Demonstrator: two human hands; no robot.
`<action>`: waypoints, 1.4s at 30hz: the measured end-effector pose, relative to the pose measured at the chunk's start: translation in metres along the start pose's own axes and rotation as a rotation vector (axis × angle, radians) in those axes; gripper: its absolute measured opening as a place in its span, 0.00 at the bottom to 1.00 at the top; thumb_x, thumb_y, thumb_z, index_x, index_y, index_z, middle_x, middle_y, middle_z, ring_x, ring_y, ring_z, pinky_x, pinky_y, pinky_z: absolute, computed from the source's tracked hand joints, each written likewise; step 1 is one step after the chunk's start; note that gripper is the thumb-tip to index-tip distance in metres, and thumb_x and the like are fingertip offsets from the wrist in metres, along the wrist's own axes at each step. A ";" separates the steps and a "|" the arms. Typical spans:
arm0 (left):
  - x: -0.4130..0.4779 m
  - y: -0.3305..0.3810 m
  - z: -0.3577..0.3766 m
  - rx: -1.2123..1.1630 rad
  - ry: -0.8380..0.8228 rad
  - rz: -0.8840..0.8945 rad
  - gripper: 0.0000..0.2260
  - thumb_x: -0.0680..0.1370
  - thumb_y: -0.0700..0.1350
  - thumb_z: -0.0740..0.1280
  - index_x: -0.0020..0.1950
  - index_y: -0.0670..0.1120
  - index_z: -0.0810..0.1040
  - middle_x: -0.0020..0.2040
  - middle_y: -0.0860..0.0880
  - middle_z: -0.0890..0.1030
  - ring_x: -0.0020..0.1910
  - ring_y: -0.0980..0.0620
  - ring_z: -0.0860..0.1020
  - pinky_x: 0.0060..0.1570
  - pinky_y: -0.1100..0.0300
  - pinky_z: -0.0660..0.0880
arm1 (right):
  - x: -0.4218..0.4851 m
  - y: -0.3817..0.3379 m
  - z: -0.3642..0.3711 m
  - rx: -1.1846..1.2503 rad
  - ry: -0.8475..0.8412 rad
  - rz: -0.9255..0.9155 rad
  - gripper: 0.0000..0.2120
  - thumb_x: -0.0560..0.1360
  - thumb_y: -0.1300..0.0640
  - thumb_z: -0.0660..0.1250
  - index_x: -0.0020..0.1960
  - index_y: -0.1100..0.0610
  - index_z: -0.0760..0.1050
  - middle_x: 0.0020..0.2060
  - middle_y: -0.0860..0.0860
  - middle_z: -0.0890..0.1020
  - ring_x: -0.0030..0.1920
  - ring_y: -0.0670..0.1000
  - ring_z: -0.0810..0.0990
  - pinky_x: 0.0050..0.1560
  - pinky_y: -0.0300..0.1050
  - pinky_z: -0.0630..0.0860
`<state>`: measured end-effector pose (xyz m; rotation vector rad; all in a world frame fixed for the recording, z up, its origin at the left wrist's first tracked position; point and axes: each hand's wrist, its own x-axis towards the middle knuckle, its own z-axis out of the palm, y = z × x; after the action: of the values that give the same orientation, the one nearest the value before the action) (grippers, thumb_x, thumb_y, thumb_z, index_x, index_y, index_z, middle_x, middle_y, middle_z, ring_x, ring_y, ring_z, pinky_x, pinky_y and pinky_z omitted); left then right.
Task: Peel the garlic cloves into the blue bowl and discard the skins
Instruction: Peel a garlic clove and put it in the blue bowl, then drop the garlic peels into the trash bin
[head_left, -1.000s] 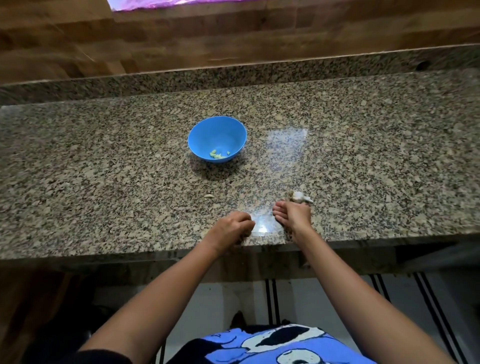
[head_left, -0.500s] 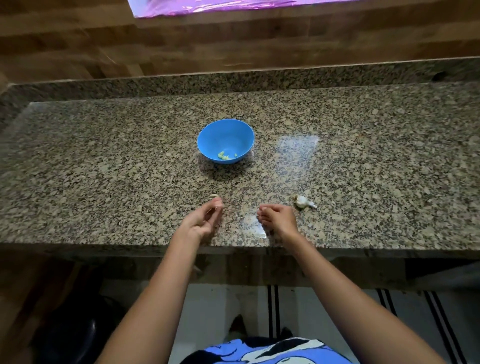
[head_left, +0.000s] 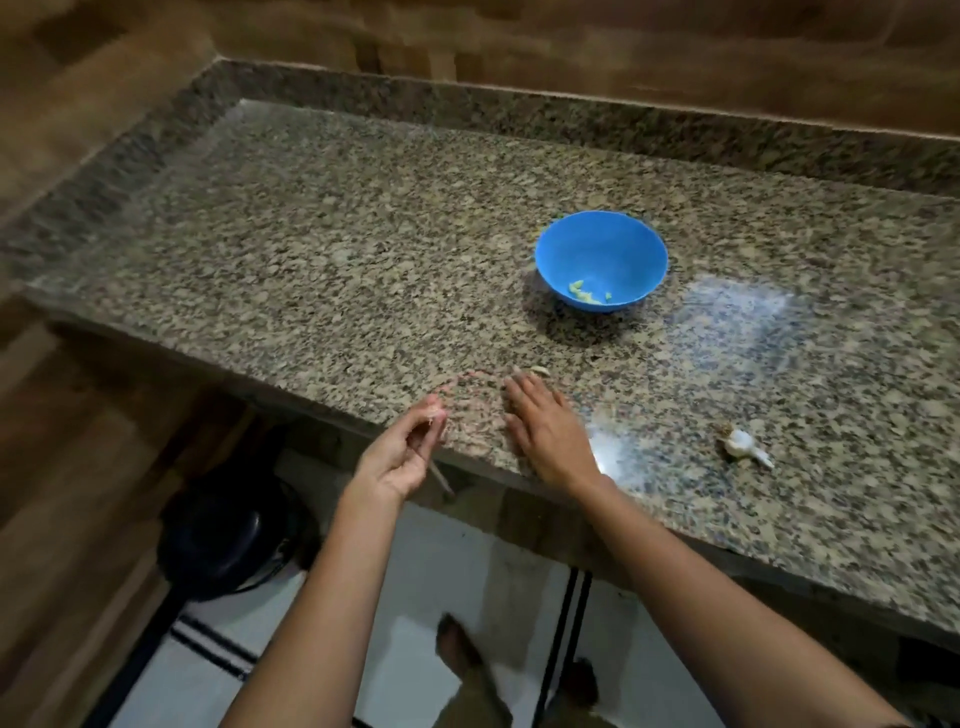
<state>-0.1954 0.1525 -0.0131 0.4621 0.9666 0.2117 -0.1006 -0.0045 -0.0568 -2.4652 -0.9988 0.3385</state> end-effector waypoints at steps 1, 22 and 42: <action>-0.001 0.001 -0.001 0.003 -0.004 0.006 0.08 0.77 0.30 0.62 0.42 0.36 0.79 0.33 0.45 0.84 0.31 0.53 0.82 0.31 0.67 0.78 | 0.005 -0.001 0.003 -0.075 -0.036 0.000 0.25 0.82 0.46 0.46 0.77 0.52 0.49 0.76 0.48 0.51 0.75 0.47 0.48 0.73 0.44 0.43; -0.010 -0.036 0.014 -0.010 -0.070 0.037 0.06 0.76 0.29 0.63 0.42 0.37 0.77 0.34 0.44 0.82 0.31 0.53 0.82 0.38 0.64 0.79 | -0.064 0.044 -0.022 0.027 0.097 0.093 0.20 0.80 0.52 0.58 0.71 0.55 0.67 0.71 0.49 0.66 0.71 0.50 0.65 0.68 0.40 0.62; -0.063 0.010 -0.098 -0.406 0.208 0.263 0.05 0.78 0.32 0.61 0.46 0.36 0.76 0.48 0.43 0.78 0.50 0.48 0.77 0.35 0.65 0.79 | -0.023 -0.136 0.030 1.051 -0.206 0.312 0.07 0.70 0.71 0.68 0.42 0.62 0.82 0.36 0.54 0.83 0.38 0.48 0.80 0.43 0.38 0.77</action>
<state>-0.3114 0.1651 -0.0091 0.1923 1.0323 0.6911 -0.2095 0.0749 -0.0142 -1.6024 -0.3170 0.9472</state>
